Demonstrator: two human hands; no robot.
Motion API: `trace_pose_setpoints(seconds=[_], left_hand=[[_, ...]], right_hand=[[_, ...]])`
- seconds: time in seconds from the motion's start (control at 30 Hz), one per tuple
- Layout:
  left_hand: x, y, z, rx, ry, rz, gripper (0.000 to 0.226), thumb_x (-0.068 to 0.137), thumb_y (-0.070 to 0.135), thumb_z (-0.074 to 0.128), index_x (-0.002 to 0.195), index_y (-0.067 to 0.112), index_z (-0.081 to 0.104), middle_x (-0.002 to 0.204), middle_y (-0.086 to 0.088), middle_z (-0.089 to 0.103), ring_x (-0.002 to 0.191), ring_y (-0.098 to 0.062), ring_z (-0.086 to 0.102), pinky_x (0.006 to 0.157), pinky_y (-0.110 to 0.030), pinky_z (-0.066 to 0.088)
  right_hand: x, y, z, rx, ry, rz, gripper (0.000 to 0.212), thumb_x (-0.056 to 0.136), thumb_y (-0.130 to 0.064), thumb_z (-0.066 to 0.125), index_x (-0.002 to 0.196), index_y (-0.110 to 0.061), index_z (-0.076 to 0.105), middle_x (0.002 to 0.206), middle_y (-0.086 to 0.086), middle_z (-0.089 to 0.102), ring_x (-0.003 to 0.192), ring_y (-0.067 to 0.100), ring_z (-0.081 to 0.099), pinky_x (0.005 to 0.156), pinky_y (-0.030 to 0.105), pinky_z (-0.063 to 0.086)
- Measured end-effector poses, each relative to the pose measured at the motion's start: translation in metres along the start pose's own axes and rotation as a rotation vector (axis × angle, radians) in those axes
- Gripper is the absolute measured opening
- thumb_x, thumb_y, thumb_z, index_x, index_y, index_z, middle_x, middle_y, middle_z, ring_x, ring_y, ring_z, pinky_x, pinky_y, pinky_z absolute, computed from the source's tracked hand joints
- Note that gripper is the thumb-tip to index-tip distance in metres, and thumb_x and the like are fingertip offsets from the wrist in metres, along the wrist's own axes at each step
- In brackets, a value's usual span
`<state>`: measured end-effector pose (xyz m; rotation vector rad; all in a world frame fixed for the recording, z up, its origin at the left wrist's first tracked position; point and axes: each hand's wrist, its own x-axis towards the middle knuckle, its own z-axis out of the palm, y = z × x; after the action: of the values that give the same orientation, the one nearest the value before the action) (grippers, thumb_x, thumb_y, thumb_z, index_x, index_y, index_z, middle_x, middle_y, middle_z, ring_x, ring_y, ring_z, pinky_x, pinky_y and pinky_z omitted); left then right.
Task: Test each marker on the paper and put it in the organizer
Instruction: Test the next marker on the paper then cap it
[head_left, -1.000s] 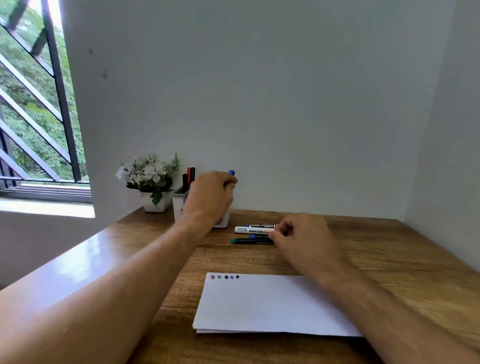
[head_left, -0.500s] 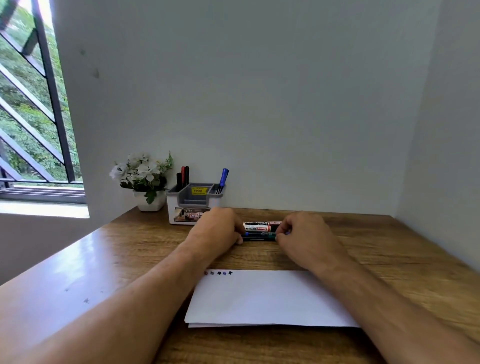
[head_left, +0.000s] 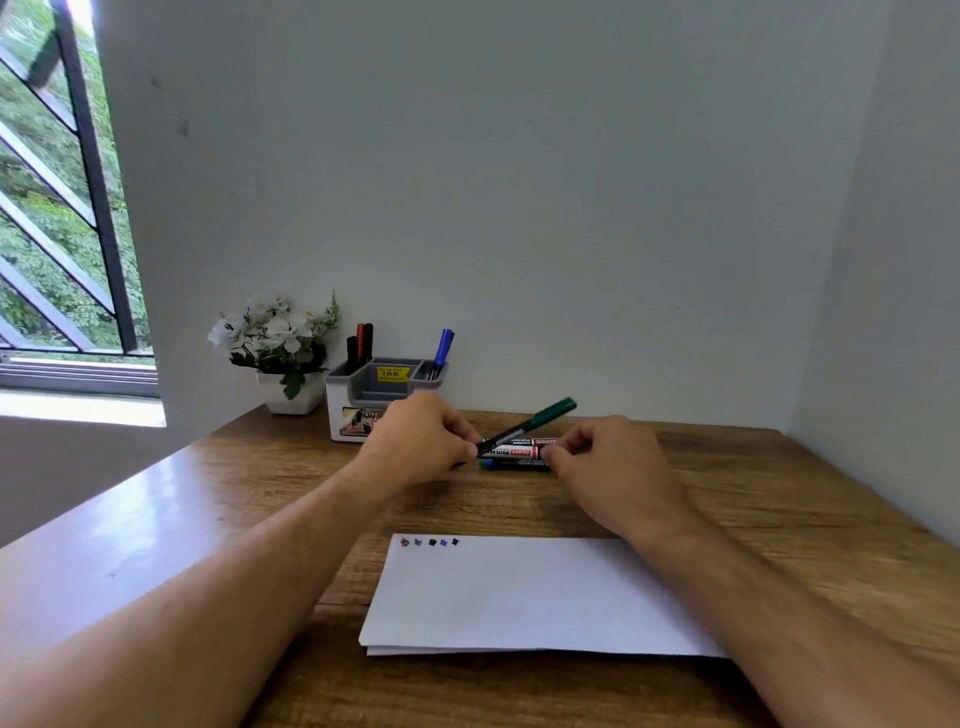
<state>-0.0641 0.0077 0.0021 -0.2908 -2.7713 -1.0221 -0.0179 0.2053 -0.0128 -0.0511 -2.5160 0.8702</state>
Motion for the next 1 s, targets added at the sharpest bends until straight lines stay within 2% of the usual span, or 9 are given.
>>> trace_pose_setpoints(seconds=[0.1,0.23,0.37,0.43,0.6,0.67,0.8,0.87,1.0], left_hand=[[-0.001,0.005,0.001,-0.302,-0.098,-0.072,0.009,0.086,0.018,0.073,0.085,0.025,0.078,0.086,0.004,0.076,0.081,-0.01,0.07,0.066,-0.023,0.055],[-0.007,0.014,0.008,-0.517,-0.246,-0.035,0.009,0.082,0.011,0.076,0.083,0.02,0.078,0.085,-0.002,0.078,0.078,-0.012,0.074,0.071,-0.025,0.058],[-0.011,0.016,0.013,-0.558,-0.333,0.059,0.013,0.075,0.008,0.081,0.08,0.02,0.077,0.086,-0.005,0.077,0.082,-0.017,0.074,0.075,-0.026,0.059],[-0.013,0.016,0.014,-0.572,-0.344,0.099,0.009,0.073,0.017,0.083,0.078,0.021,0.077,0.086,-0.005,0.077,0.08,-0.015,0.073,0.073,-0.025,0.059],[-0.016,0.02,0.012,-0.618,-0.222,0.177,0.03,0.066,0.047,0.076,0.084,0.023,0.077,0.087,-0.002,0.077,0.08,-0.012,0.072,0.073,-0.026,0.059],[-0.016,0.021,0.011,-0.632,-0.159,0.233,0.031,0.07,0.048,0.074,0.089,0.023,0.076,0.09,0.0,0.076,0.086,-0.012,0.071,0.074,-0.026,0.058],[-0.017,0.025,0.006,-0.726,-0.055,0.301,0.03,0.084,0.043,0.065,0.103,0.023,0.075,0.098,0.002,0.076,0.093,-0.013,0.07,0.075,-0.026,0.056],[-0.017,0.026,0.003,-0.826,-0.055,0.321,0.03,0.09,0.038,0.06,0.109,0.021,0.074,0.105,0.001,0.075,0.101,-0.013,0.069,0.079,-0.03,0.057],[-0.017,0.029,0.0,-0.993,-0.072,0.319,0.034,0.091,0.038,0.059,0.115,0.019,0.073,0.114,-0.005,0.074,0.11,-0.019,0.068,0.093,-0.041,0.053]], right_hand=[[0.0,-0.002,0.0,0.209,0.053,0.014,0.027,0.085,-0.052,0.067,0.084,-0.026,0.073,0.083,-0.011,0.071,0.079,0.007,0.066,0.065,0.027,0.047],[-0.002,-0.008,-0.002,0.449,0.055,-0.029,0.029,0.094,-0.051,0.06,0.093,-0.024,0.07,0.082,-0.011,0.072,0.071,-0.001,0.066,0.057,0.014,0.042],[-0.003,-0.01,-0.003,0.573,0.08,-0.02,0.027,0.1,-0.038,0.057,0.087,-0.018,0.071,0.078,0.0,0.072,0.068,0.013,0.067,0.064,0.03,0.054],[-0.003,-0.011,-0.005,0.656,0.063,0.006,0.024,0.1,-0.033,0.056,0.089,-0.019,0.072,0.075,-0.001,0.073,0.071,0.014,0.07,0.068,0.03,0.055],[-0.006,-0.017,-0.012,0.905,-0.062,-0.028,0.032,0.106,-0.021,0.042,0.091,-0.014,0.069,0.069,0.002,0.069,0.069,0.019,0.068,0.067,0.031,0.058],[-0.008,-0.019,-0.014,1.004,-0.141,-0.088,0.034,0.107,-0.016,0.036,0.099,-0.011,0.069,0.066,0.004,0.06,0.061,0.023,0.062,0.062,0.034,0.055],[-0.008,-0.022,-0.013,1.095,-0.242,-0.091,0.033,0.107,-0.013,0.036,0.111,-0.012,0.069,0.062,-0.003,0.049,0.044,0.011,0.042,0.038,0.023,0.036],[-0.008,-0.024,-0.012,1.139,-0.313,-0.061,0.03,0.106,-0.01,0.038,0.113,-0.011,0.067,0.062,-0.003,0.049,0.042,0.008,0.036,0.034,0.019,0.029],[-0.011,-0.025,-0.01,1.075,-0.4,-0.025,0.029,0.106,-0.015,0.039,0.107,-0.008,0.067,0.059,-0.003,0.048,0.04,0.007,0.035,0.033,0.018,0.028]])
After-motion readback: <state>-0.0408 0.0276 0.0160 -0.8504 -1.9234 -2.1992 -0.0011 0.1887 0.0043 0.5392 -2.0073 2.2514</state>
